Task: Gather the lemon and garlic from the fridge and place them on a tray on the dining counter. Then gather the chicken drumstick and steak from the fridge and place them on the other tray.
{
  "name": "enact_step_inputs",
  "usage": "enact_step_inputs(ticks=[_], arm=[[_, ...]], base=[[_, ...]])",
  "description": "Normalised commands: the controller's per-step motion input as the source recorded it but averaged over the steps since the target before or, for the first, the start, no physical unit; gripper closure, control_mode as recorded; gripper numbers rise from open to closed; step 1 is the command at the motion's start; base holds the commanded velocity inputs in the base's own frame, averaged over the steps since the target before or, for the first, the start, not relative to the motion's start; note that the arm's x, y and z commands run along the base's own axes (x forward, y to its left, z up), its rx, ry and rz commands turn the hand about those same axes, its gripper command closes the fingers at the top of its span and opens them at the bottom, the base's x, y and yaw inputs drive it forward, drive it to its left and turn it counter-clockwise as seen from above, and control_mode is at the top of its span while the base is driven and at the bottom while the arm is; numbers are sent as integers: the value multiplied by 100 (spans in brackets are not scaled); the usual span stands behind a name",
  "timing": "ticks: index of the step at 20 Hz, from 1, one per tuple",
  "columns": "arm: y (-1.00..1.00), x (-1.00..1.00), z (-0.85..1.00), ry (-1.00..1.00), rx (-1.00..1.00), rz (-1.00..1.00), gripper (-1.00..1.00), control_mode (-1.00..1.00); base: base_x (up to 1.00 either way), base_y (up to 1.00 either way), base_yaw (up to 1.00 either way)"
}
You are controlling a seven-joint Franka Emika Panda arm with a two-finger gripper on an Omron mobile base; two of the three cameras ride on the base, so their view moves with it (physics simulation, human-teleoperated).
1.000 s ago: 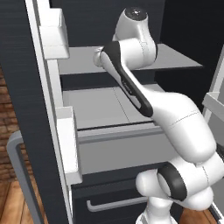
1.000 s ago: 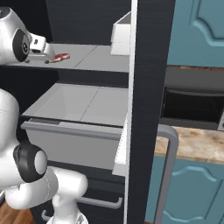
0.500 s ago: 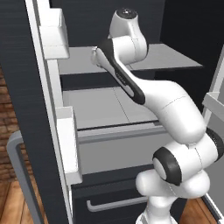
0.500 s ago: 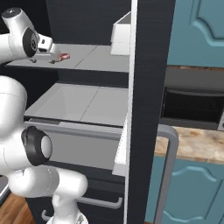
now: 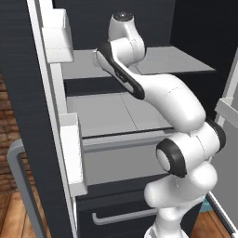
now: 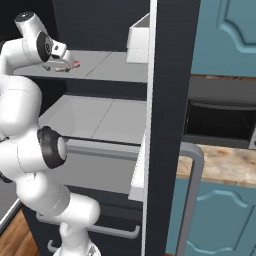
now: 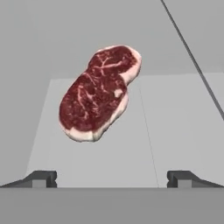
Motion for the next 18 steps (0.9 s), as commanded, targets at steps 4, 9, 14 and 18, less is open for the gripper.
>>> enact_step_inputs(ticks=[4, 9, 14, 18], arm=[[13, 53, -9, 6, 0, -9, -100, -100], [13, 52, -10, 7, 0, -7, -100, -100], [8, 52, -9, 7, 0, -5, -100, -100], [0, 13, -31, 6, 0, -2, 100, -100]], base=[[0, 0, 0], [0, 0, 0], [0, 0, 0], [0, 0, 0]])
